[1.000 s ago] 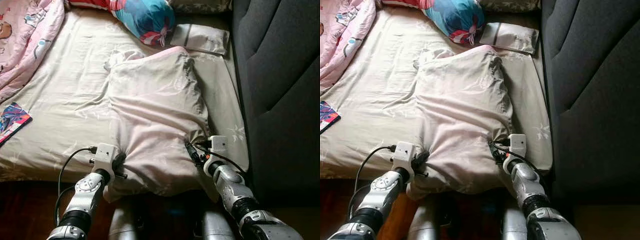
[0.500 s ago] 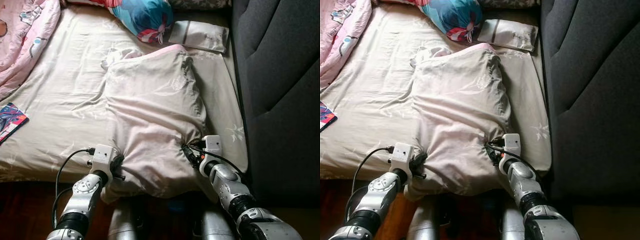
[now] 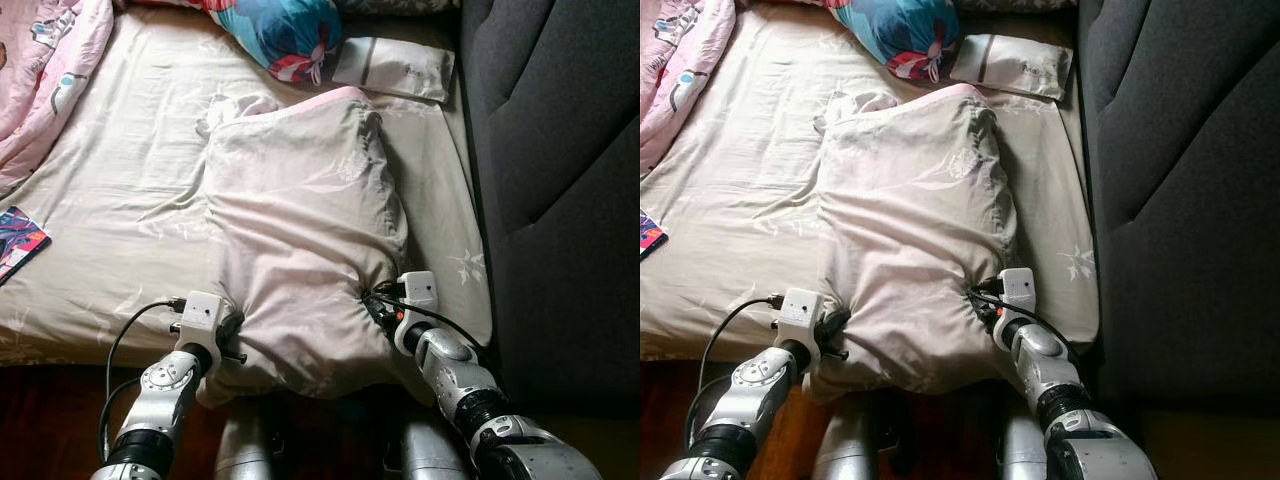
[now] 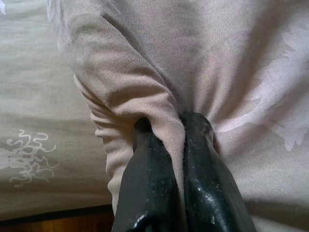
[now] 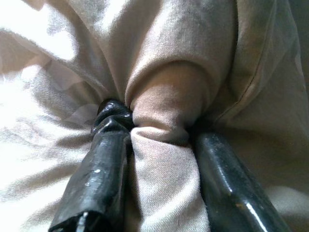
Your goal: Clean up the room
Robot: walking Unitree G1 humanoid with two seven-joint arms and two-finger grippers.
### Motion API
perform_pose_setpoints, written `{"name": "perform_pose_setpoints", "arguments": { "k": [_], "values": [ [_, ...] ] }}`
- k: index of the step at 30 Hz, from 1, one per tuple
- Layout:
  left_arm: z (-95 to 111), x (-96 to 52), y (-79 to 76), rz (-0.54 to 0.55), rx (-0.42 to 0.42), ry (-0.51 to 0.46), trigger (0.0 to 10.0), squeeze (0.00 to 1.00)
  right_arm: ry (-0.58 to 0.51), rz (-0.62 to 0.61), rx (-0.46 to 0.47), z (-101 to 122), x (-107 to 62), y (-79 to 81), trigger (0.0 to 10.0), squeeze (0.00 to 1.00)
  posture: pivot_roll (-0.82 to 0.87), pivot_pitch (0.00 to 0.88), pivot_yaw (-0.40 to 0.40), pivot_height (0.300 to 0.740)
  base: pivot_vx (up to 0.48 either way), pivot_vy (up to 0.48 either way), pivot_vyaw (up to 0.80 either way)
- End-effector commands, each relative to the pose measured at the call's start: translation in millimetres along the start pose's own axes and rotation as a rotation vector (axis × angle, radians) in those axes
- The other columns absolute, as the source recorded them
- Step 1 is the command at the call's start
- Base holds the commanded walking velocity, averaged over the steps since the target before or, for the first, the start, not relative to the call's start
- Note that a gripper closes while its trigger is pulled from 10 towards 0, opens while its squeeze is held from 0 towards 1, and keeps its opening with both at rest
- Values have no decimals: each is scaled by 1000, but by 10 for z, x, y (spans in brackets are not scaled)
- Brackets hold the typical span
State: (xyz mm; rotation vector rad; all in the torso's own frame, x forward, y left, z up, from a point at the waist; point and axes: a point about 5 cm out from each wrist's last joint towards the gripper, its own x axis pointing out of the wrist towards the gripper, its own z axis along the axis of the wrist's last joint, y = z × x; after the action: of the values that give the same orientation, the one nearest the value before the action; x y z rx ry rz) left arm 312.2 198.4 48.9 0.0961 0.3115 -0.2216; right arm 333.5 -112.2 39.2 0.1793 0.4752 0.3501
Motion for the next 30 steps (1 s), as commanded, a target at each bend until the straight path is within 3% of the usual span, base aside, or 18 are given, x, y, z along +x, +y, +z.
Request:
{"name": "perform_pose_setpoints", "arguments": {
  "k": [1,30],
  "values": [
    [-211,-51,-87,-55,-19,88,10000,0,247,94,28,-586,-40,286,0,0,34,431,129,629,0,0,0],
    [-132,-21,-78,-65,-15,74,10000,0,211,40,46,-512,-19,250,0,0,29,405,153,629,0,0,0]
  ]
}}
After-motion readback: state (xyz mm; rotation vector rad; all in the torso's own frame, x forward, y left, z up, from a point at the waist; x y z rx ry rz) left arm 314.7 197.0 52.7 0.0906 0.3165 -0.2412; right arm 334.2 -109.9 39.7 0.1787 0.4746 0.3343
